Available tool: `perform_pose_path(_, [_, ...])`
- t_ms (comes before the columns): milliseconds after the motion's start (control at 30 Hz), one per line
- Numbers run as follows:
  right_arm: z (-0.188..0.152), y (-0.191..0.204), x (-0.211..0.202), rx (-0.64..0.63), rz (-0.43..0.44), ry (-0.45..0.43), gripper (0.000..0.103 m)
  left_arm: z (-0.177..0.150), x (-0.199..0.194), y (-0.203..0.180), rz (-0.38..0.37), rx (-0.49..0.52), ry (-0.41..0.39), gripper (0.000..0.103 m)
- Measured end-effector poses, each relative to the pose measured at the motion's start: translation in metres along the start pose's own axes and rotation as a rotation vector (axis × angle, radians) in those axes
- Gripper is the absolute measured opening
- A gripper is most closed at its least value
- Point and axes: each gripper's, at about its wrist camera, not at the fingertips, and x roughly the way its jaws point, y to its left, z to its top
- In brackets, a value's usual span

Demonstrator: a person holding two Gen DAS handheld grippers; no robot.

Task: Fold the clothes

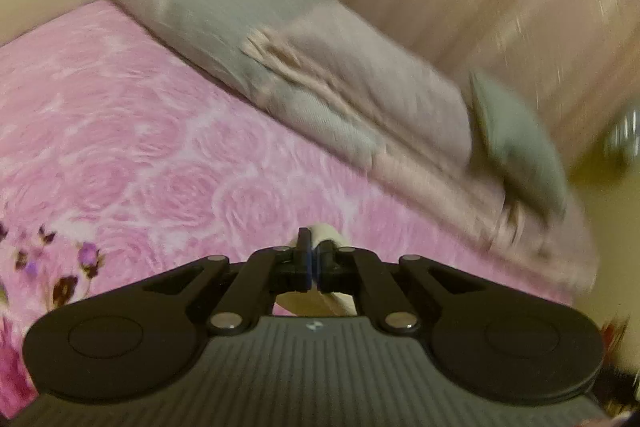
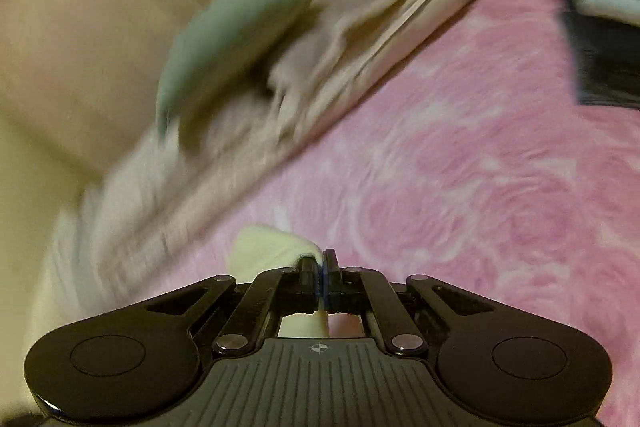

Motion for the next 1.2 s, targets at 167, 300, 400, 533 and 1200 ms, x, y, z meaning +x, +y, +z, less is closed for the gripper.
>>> perform_pose_path(167, [0.029, 0.003, -0.063, 0.186, 0.079, -0.129, 0.0, 0.01, -0.046, -0.007, -0.065, -0.037, -0.004, 0.001])
perform_pose_path(300, [0.051, 0.034, -0.119, 0.152, 0.167, -0.184, 0.0, 0.022, -0.11, -0.023, -0.145, -0.035, -0.045, 0.001])
perform_pose_path(400, [0.072, 0.065, -0.157, 0.065, 0.234, -0.252, 0.0, 0.051, -0.137, -0.029, -0.194, -0.056, -0.134, 0.001])
perform_pose_path(533, [0.1, 0.107, -0.13, -0.01, 0.285, -0.309, 0.0, 0.1, -0.087, -0.037, -0.247, -0.062, -0.208, 0.001])
perform_pose_path(1200, [-0.04, -0.041, 0.142, -0.078, -0.334, 0.235, 0.079, -0.094, 0.188, 0.054, 0.048, 0.018, 0.403, 0.03])
